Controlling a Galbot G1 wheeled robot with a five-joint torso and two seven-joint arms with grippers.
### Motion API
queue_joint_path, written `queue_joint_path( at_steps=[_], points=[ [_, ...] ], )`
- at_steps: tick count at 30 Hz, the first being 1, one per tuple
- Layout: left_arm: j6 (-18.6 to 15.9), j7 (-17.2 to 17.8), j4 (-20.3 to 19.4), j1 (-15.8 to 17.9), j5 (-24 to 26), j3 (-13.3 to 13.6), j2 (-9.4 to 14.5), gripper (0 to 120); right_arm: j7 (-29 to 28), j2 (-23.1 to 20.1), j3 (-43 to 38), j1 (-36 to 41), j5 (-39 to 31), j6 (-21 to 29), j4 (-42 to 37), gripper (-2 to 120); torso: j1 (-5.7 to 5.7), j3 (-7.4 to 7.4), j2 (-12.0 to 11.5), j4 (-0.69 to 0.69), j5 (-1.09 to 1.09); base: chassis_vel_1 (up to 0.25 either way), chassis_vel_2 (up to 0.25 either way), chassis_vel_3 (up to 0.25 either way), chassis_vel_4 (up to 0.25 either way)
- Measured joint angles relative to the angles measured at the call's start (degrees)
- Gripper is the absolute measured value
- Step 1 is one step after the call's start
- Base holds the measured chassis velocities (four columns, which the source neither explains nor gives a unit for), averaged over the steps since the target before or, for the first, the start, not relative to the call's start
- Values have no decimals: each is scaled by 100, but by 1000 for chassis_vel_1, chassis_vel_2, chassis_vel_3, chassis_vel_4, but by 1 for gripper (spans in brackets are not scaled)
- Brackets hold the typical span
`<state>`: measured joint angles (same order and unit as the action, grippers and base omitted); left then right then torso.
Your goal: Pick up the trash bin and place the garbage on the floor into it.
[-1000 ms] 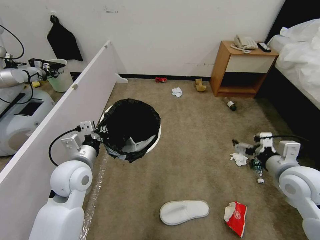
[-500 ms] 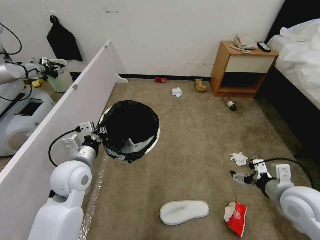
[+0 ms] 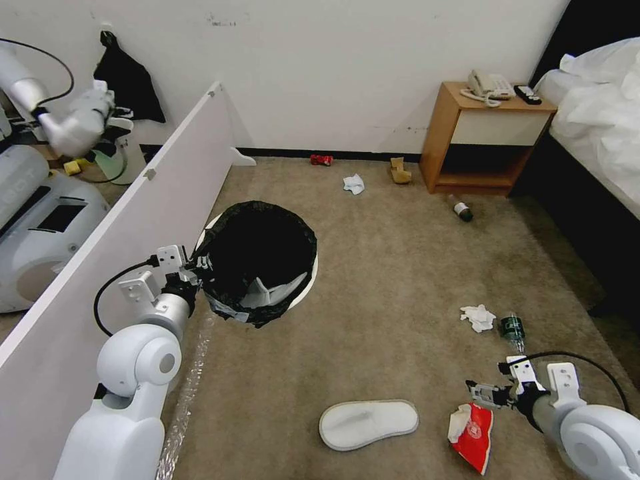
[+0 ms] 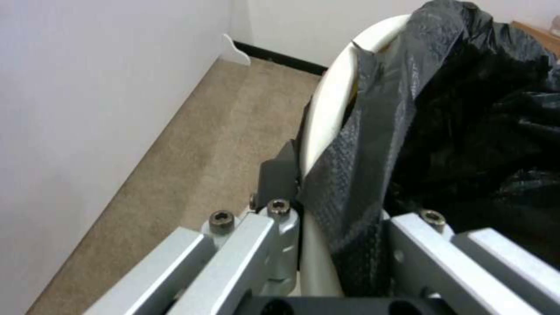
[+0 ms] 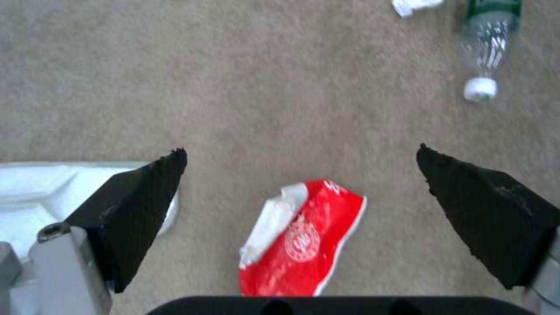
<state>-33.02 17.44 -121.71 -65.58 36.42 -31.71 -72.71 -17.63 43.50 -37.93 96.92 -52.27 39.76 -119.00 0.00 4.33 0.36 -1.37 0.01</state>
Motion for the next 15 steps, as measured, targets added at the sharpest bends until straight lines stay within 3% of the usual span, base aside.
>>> queue_joint_path(
  at_steps=[2,4,15],
  points=[
    [7,-5,29,3,0,12,-9,4,593,1,33,-42,688,-250,139,100,0,1,0,0,-1,0,0,0,0],
    [7,-5,31,4,1,23,-14,4,637,13,69,-81,665,-215,145,100,0,1,0,0,-1,0,0,0,0],
    [12,-5,94,28,-1,51,-18,4,218,4,137,21,158,177,253,100,0,1,0,0,-1,0,0,0,0]
  ],
)
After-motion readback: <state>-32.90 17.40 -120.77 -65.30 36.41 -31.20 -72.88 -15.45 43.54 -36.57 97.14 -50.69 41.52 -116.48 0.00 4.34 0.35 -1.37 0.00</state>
